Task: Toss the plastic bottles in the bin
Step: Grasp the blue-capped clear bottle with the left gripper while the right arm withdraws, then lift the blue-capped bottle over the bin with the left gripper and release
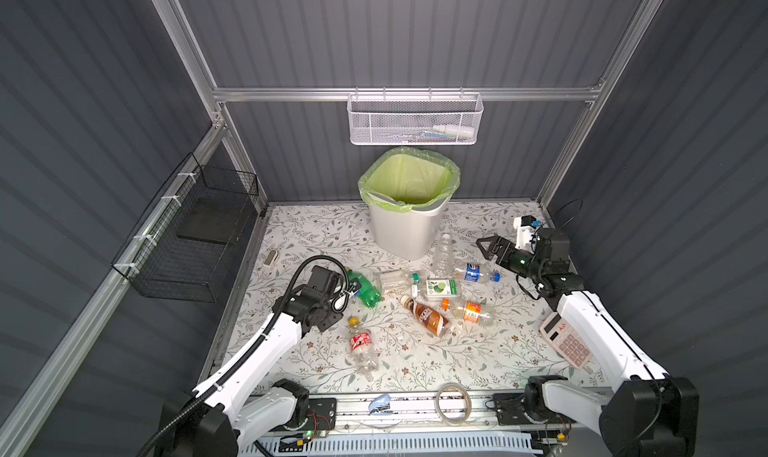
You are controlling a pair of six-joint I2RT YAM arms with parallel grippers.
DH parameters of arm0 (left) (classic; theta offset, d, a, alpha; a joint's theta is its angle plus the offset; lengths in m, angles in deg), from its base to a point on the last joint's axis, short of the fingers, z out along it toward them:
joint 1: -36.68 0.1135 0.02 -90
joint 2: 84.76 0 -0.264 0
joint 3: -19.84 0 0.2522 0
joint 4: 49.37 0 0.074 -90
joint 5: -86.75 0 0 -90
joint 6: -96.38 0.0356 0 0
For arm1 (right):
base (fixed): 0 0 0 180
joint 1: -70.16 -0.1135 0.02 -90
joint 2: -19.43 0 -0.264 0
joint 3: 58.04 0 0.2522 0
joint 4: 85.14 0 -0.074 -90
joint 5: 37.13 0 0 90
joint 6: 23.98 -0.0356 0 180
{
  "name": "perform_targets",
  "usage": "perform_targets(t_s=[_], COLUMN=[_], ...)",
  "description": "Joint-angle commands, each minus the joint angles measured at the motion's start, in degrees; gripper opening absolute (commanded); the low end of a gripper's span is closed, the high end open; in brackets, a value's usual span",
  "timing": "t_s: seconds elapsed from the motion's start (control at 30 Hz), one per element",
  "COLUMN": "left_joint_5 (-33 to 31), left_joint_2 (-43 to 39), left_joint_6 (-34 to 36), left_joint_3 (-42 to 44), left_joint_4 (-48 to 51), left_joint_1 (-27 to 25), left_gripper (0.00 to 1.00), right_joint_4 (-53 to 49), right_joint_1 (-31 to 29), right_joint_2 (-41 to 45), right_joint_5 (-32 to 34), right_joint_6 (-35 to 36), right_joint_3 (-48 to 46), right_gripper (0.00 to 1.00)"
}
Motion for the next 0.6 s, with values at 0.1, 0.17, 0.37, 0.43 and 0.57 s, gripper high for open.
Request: perform_targets(t_s=[0.1, 0.17, 0.37, 0.43, 0.57], left_joint_5=[5.48, 6.42, 9.47, 9.96, 10.63], left_joint_2=[-5.58, -7.02, -12.46, -14.26, -17.99], left_joint_6=[-6.07, -7.53, -12.24, -13.24, -16.19], left_joint_3=[2.49, 2.99, 3.72, 3.8, 4.83], left_joint_4=[-7.52, -10.04, -17.57, -19.38, -24.94], left_joint_1=[0.47, 0.45, 0.45, 0.45, 0.5], left_gripper=[0.55, 0.55, 0.55, 0.55, 0.55], right_joint_4=[-7.35, -8.75, -10.84, -11.57, -12.72], right_joint_1=[-1.56, -2.21, -5.71, -7.22, -9.67], right_joint_2=[1.33, 1.28, 3.52, 3.82, 4.67], right_joint_5=[2.7, 3.93, 8.31, 9.77, 11.9], right_joint_6=[3.18, 3.61, 3.59, 3.57, 2.98], right_joint_3=[-1.12, -1.12, -1.25, -1.46, -2.29], right_gripper=[0.92, 0.92, 0.91, 0.91, 0.91])
